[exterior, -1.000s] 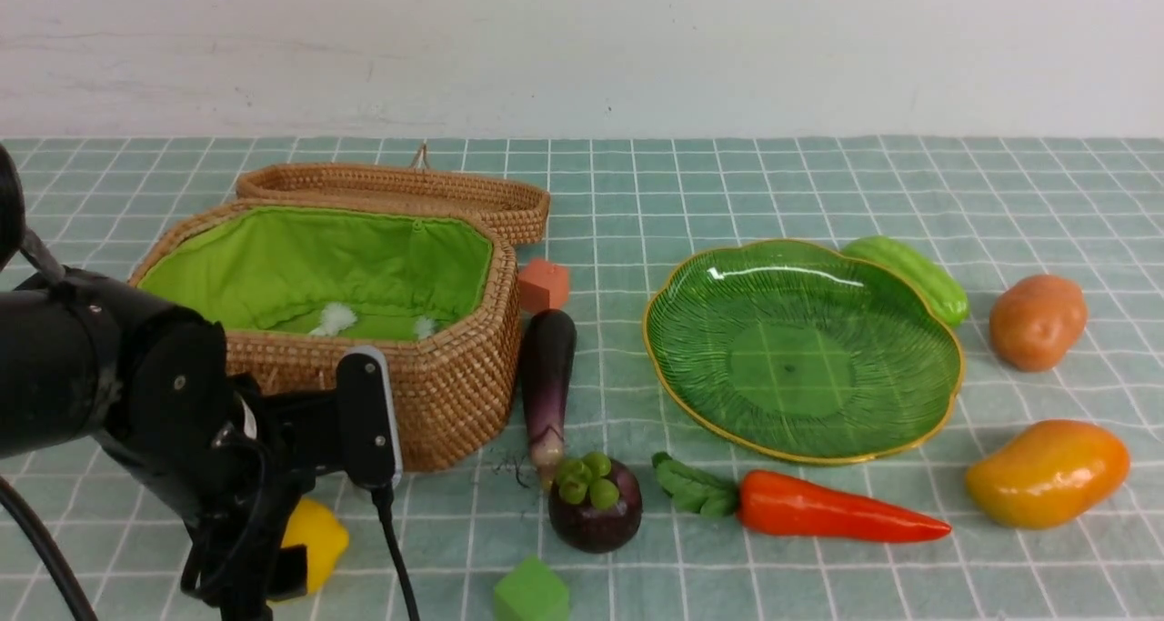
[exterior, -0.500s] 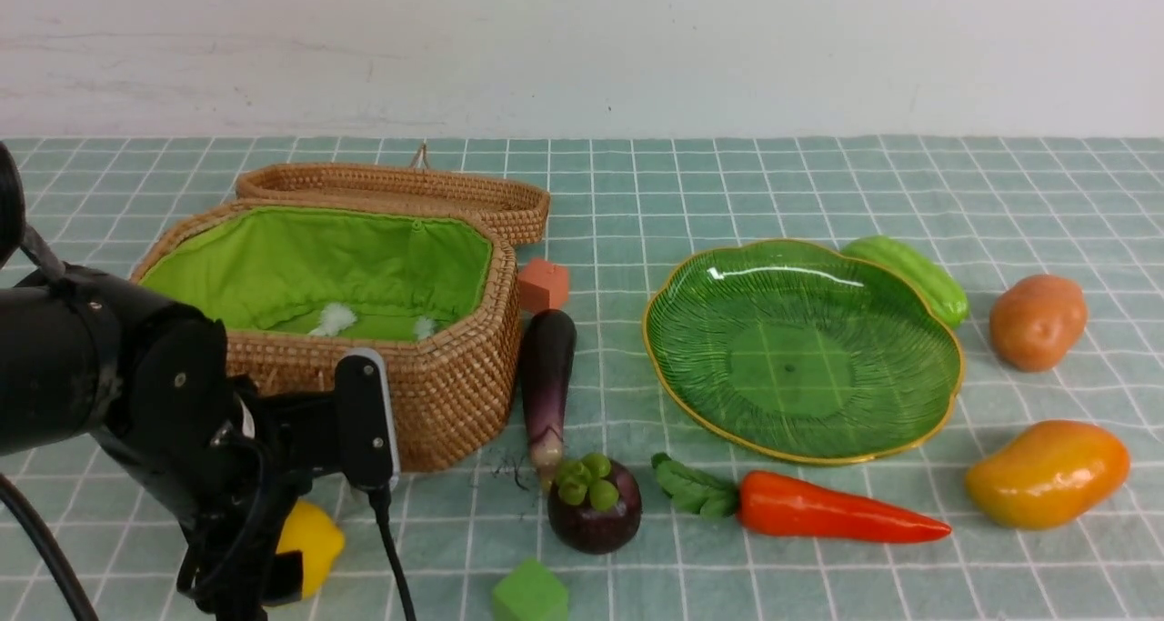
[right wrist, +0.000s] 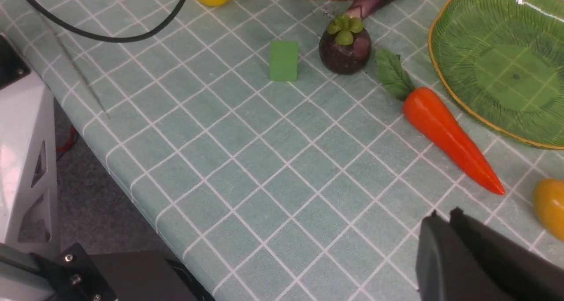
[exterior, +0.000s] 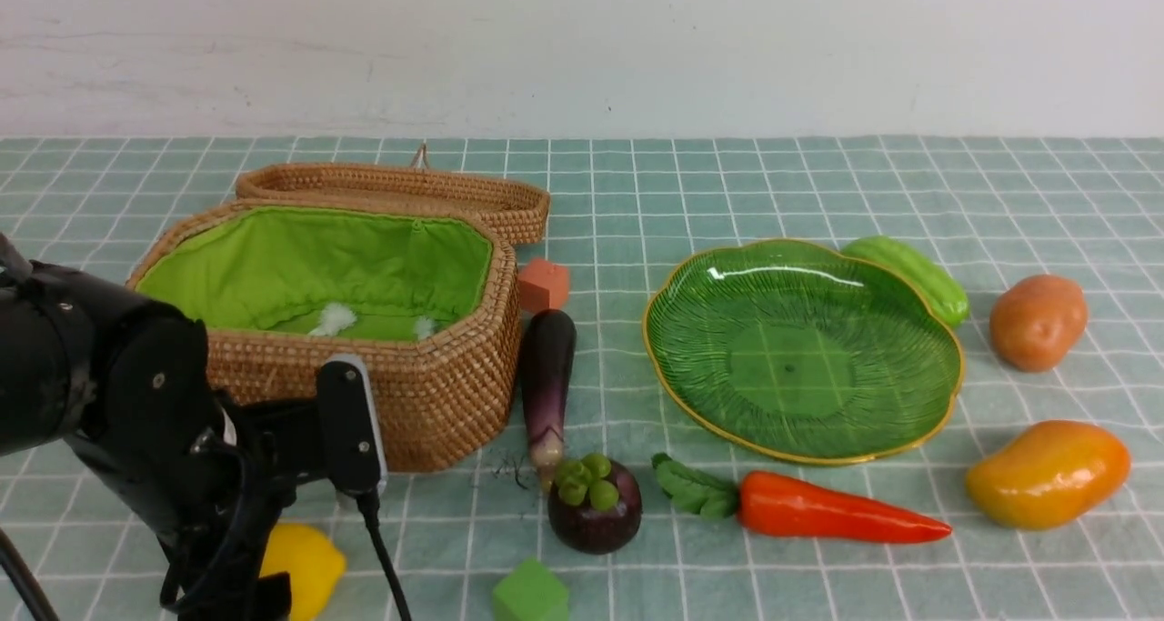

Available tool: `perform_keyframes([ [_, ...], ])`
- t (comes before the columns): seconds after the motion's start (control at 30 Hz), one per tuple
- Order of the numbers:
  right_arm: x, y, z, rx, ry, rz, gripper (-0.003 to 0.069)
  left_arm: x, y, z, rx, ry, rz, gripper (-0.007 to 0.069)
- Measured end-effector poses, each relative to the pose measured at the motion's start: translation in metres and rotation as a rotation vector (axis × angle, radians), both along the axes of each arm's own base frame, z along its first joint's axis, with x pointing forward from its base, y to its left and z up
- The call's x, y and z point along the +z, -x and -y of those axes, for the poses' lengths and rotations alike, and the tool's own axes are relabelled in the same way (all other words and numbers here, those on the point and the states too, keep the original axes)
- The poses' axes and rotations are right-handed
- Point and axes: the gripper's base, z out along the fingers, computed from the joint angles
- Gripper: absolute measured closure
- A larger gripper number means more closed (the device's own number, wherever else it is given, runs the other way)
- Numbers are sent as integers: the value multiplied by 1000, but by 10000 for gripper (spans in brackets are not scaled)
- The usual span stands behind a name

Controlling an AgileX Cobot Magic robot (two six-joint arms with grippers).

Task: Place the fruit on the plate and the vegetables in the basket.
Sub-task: Grab a lemon with your left arm and place it on the plate on the right

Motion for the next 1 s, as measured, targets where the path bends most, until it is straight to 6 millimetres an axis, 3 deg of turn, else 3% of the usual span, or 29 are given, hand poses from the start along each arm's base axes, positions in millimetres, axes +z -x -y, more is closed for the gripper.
perform_keyframes([
  [0.2, 0, 0, 0, 0, 0, 0, 630, -17, -6, 3, 29, 1, -39, -36],
  [0.33, 0, 0, 0, 0, 0, 0, 628, -30, -7, 2, 26, -25, -100, 25],
  [0.4, 0, 0, 0, 0, 0, 0, 627, -31, -7, 2, 22, -31, -102, 55],
  [0.67, 0, 0, 0, 0, 0, 2, 622, -20, 0, 0, 26, -37, -112, 54],
  [0.83, 6, -5, -1, -26, -43, 70, 617, 32, 8, -1, 106, 63, 24, 54],
  [1.0, 18, -13, -1, -94, -153, 171, 612, 107, 8, 7, 167, 251, 248, 54],
])
